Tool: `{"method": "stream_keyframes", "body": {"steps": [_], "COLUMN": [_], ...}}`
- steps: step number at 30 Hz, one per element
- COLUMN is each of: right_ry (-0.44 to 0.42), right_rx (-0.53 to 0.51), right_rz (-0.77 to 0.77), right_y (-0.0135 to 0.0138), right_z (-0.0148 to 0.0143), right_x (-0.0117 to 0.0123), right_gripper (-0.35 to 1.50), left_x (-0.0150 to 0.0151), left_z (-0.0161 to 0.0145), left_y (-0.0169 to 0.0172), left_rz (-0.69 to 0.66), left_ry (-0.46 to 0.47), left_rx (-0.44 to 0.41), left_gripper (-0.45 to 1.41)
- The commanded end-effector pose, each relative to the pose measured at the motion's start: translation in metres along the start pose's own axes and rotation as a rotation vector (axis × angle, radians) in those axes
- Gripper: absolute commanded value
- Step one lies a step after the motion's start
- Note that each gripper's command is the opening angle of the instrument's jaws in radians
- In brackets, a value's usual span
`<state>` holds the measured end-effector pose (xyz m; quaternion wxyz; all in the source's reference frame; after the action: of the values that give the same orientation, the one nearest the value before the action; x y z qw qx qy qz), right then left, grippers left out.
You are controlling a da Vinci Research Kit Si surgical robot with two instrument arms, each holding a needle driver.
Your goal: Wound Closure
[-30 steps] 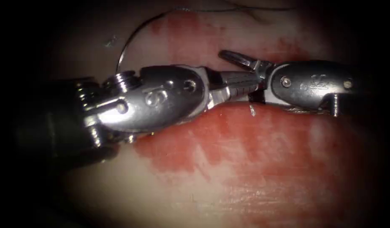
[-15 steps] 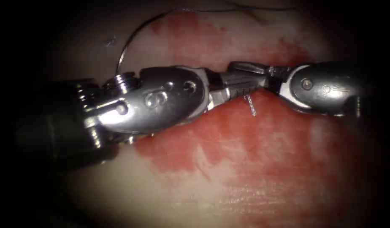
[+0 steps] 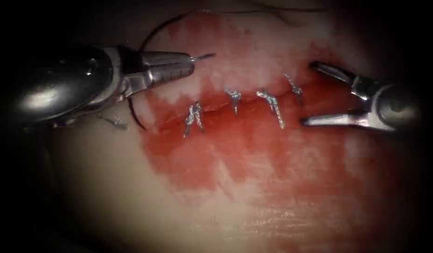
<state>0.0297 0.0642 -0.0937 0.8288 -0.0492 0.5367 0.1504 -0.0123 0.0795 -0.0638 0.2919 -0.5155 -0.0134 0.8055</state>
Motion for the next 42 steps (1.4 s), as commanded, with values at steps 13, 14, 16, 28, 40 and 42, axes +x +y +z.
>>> {"method": "stream_keyframes", "body": {"steps": [13, 14, 16, 28, 40, 42], "right_ry": [-0.014, -0.012, -0.011, -0.011, -0.013, -0.029], "right_rx": [-0.018, -0.020, -0.020, -0.023, -0.018, -0.004], "right_rz": [0.007, 0.008, 0.014, 0.021, 0.023, 0.024], "right_y": [0.0007, 0.0008, 0.0008, 0.0004, 0.0006, 0.0006], "right_z": [-0.0012, -0.0012, -0.0013, -0.0010, -0.0013, -0.0014], "right_x": [-0.0009, -0.0009, -0.0009, -0.0006, -0.0005, -0.0004], "right_gripper": [1.38, 1.38, 1.38, 1.38, 1.38, 1.40], "left_x": [-0.0078, -0.0100, -0.0118, -0.0171, -0.0144, -0.0127], "left_z": [-0.0066, -0.0060, -0.0052, -0.0033, -0.0096, -0.0099], "left_y": [-0.0052, -0.0059, -0.0062, -0.0063, -0.0061, -0.0056], "left_rz": [-0.022, -0.072, -0.075, -0.031, 0.029, 0.089], "left_ry": [-0.135, -0.222, -0.244, -0.366, -0.450, -0.380], "left_rx": [0.100, 0.122, 0.142, 0.161, 0.085, 0.067], "left_gripper": [-0.29, -0.17, -0.15, 0.56, 0.59, 0.50]}}
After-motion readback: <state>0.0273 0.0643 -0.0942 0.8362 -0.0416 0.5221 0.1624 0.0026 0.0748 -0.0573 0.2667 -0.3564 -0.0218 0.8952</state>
